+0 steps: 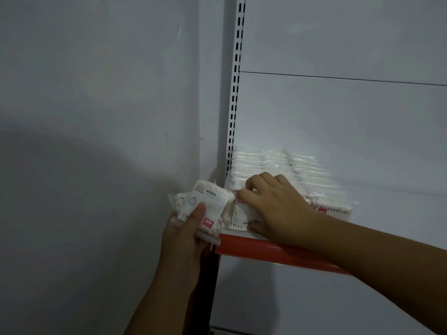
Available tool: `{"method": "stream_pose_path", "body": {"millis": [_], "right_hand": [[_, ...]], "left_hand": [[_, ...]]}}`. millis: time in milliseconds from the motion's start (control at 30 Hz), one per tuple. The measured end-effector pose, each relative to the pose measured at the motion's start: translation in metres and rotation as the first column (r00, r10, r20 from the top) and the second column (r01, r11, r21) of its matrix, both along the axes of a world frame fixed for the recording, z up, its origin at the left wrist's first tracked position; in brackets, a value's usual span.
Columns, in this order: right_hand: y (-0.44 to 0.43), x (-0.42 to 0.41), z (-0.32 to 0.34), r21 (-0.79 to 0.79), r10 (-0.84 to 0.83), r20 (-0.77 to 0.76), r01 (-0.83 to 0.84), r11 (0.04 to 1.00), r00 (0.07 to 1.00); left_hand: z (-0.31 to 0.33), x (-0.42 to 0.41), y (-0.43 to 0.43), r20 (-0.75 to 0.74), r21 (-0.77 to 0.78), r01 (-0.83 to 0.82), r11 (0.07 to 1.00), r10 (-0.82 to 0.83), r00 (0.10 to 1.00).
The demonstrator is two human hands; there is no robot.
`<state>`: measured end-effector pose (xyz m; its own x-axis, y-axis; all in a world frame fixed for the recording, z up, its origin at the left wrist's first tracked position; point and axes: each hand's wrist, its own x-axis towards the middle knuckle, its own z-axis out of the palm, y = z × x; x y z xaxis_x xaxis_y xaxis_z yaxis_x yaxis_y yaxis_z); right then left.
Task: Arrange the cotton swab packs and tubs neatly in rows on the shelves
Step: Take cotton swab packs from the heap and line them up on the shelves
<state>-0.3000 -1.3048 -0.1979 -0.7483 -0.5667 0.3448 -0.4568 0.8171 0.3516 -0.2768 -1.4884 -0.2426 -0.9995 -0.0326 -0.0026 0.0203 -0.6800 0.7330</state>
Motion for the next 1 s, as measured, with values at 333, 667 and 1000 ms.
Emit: {"method": "stream_pose_path", "body": {"millis": [333,667,1000], "right_hand": [[0.01,-0.006,-0.004,-0.03,0.152,-0.026,-0.152,0.988,0.988],[0.003,0.038,0.068,-0.666,0.188,0.258,0.033,0.745,0.948],[0.077,0.069,0.081,-0.91,0.295,0.402,0.342,0.235,0.867]], "left_hand": [[0.001,-0.003,-0.004,-0.016,0.0,-0.031,1.0,0.031,0.999],[0.022,0.01,0.024,-0.174,-0.202,0.094,0.975,-0.131,0.976],[0.036,0.013,0.05,-0.085,0.172,0.336,0.926,-0.326,0.941]]}}
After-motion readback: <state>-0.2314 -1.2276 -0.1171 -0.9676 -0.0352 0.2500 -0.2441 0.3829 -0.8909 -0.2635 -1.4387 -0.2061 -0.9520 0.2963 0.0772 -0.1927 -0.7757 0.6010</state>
